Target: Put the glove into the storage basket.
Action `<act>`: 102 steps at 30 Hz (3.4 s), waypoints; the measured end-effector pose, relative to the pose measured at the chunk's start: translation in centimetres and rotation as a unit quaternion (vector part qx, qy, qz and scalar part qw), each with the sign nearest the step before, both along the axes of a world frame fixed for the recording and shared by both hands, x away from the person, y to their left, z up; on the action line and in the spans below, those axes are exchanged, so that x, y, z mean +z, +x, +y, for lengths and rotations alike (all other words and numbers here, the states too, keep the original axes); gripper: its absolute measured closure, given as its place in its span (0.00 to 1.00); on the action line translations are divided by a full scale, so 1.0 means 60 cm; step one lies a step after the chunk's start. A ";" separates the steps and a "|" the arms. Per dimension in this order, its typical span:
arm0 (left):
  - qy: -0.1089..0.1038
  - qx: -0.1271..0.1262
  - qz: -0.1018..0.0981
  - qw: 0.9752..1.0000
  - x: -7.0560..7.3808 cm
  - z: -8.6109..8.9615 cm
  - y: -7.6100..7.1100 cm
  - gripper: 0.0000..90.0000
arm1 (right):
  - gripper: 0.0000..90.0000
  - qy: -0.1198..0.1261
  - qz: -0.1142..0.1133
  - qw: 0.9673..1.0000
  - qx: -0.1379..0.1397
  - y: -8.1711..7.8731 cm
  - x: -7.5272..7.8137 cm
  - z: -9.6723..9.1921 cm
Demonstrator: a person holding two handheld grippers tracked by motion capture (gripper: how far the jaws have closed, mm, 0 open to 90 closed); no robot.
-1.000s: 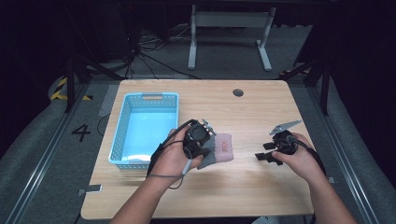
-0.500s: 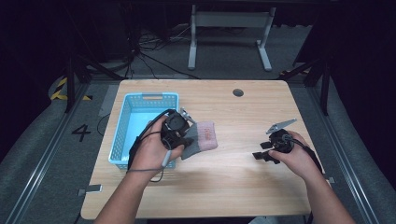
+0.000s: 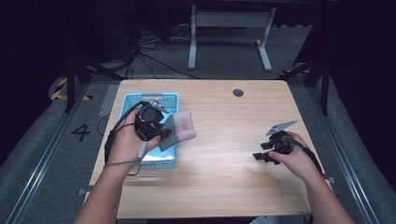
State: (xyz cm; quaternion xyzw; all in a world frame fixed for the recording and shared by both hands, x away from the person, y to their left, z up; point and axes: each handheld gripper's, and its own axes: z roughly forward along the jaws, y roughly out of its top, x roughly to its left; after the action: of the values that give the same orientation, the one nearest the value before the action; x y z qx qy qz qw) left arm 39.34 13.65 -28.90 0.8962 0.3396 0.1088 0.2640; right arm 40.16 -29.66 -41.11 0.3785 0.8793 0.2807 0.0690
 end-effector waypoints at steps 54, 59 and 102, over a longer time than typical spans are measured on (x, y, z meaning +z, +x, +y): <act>0.048 -0.005 0.097 0.994 -0.155 0.095 0.133 0.80 | 0.40 -0.014 0.006 1.000 -0.023 -0.031 -0.015 -0.017; 0.066 -0.010 0.106 0.992 -0.170 0.087 0.138 0.80 | 0.39 -0.014 0.007 1.000 -0.021 -0.032 -0.015 -0.016; 0.075 0.027 0.060 0.995 -0.180 0.075 0.132 0.41 | 0.38 -0.006 -0.016 1.000 0.002 -0.022 -0.003 0.001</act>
State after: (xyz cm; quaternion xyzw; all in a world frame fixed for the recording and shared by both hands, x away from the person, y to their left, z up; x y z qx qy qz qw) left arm 47.24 18.16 -39.70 0.9089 0.3697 0.0867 0.1726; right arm 38.83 -29.59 -41.31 0.3716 0.8806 0.2814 0.0854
